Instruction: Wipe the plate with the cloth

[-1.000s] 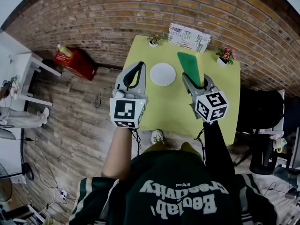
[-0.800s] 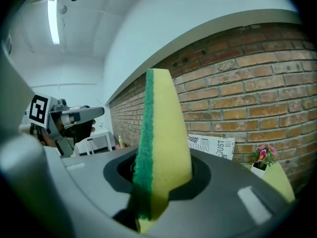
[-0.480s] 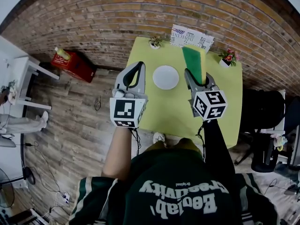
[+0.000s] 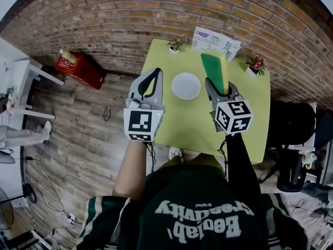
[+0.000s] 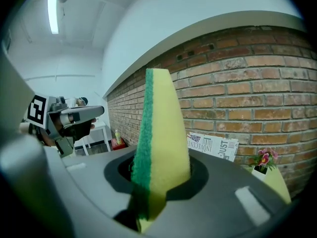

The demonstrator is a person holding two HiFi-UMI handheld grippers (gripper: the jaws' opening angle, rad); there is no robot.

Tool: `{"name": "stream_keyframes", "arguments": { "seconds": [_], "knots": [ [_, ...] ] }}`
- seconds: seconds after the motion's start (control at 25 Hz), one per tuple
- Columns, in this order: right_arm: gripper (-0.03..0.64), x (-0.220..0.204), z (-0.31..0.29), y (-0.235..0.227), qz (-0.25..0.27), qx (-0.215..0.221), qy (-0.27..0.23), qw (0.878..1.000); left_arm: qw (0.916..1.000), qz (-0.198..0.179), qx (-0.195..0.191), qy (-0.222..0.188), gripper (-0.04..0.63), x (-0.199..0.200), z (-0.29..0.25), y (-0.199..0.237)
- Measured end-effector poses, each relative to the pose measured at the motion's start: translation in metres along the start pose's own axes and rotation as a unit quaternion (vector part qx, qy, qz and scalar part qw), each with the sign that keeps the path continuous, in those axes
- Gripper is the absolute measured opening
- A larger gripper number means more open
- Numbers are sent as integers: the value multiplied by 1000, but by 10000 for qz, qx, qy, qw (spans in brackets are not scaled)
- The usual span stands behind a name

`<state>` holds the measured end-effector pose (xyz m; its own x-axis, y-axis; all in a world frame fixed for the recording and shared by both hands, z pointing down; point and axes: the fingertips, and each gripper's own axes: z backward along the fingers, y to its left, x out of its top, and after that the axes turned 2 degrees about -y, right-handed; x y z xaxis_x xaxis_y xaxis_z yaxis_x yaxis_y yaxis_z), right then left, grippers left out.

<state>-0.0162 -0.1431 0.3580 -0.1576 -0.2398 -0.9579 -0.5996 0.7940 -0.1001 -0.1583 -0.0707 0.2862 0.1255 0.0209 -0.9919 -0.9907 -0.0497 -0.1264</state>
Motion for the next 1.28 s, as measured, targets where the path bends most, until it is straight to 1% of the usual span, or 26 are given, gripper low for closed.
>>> {"name": "stream_keyframes", "arguments": {
  "seconds": [0.16,0.52,0.6,0.72,0.88,0.96,1.12,1.28],
  "knots": [
    [109,-7,-5,7,-16,151,134,9998,10000,40,1,30,6,-6,-1,2],
    [114,-25,-10,-3,-433,130,347,9984,9998,97,12,147,6,-20,-11,1],
    [114,-28,-13,-5,-424,104,390,9983,9998,84,22,167,6,-24,-14,2],
    [115,-35,-17,-10,-409,94,477,9980,9996,50,111,265,6,-32,-21,3],
    [115,-48,-24,-20,-465,160,637,9968,9988,117,171,444,6,-47,-32,-1],
    [115,-53,-30,-27,-419,215,728,9962,9985,91,252,470,6,-51,-40,-3],
    [115,-61,-41,-38,-385,393,883,9946,9971,-8,607,463,6,-51,-50,-1],
    [115,-69,-56,-46,-442,548,1026,9922,9958,-59,720,555,6,-56,-61,-2]
  ]
}}
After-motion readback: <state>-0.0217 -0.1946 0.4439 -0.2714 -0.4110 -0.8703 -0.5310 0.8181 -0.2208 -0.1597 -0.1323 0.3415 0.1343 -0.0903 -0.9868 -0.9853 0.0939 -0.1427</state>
